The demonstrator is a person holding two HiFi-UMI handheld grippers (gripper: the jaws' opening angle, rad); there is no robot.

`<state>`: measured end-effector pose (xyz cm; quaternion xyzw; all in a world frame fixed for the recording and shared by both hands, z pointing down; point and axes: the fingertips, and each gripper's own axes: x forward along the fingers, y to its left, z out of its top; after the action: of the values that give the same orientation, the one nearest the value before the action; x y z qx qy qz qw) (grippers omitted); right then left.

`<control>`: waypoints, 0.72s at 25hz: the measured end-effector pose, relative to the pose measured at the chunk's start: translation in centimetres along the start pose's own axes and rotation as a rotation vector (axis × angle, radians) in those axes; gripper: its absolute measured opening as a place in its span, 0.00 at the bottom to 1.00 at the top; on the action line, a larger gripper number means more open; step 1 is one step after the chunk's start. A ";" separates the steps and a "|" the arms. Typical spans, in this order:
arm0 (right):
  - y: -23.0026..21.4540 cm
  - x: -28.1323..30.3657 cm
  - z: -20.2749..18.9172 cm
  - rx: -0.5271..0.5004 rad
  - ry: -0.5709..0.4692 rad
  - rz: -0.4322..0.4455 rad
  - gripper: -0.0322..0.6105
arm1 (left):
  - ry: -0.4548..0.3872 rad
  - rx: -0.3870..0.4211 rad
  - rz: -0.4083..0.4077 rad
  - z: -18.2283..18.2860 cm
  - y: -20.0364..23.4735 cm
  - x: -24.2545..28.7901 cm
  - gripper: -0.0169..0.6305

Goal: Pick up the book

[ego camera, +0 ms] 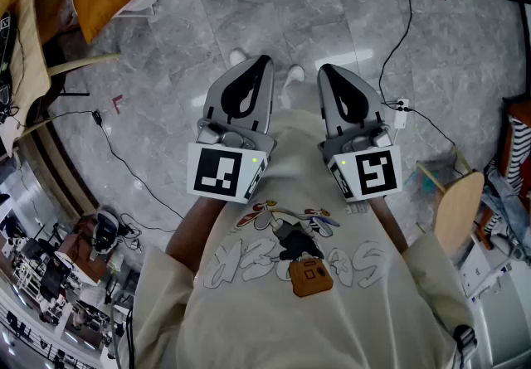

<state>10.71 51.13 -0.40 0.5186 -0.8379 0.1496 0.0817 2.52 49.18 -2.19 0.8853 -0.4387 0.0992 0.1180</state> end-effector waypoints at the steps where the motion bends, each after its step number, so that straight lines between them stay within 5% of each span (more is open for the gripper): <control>1: 0.1 -0.6 -0.5 -0.001 0.006 -0.004 0.09 | 0.002 0.000 -0.006 -0.4 -0.6 -0.2 0.04; 7: 0.7 -1.6 -2.2 0.011 0.019 -0.007 0.09 | 0.053 -0.049 -0.018 -1.6 -2.8 -1.5 0.04; 18: 1.9 -0.3 0.7 0.044 -0.060 0.103 0.09 | -0.013 -0.029 0.086 -0.8 0.1 -3.3 0.04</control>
<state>9.14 51.94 -1.49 0.4806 -0.8620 0.1566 0.0372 0.43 51.83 -2.35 0.8646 -0.4784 0.0919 0.1234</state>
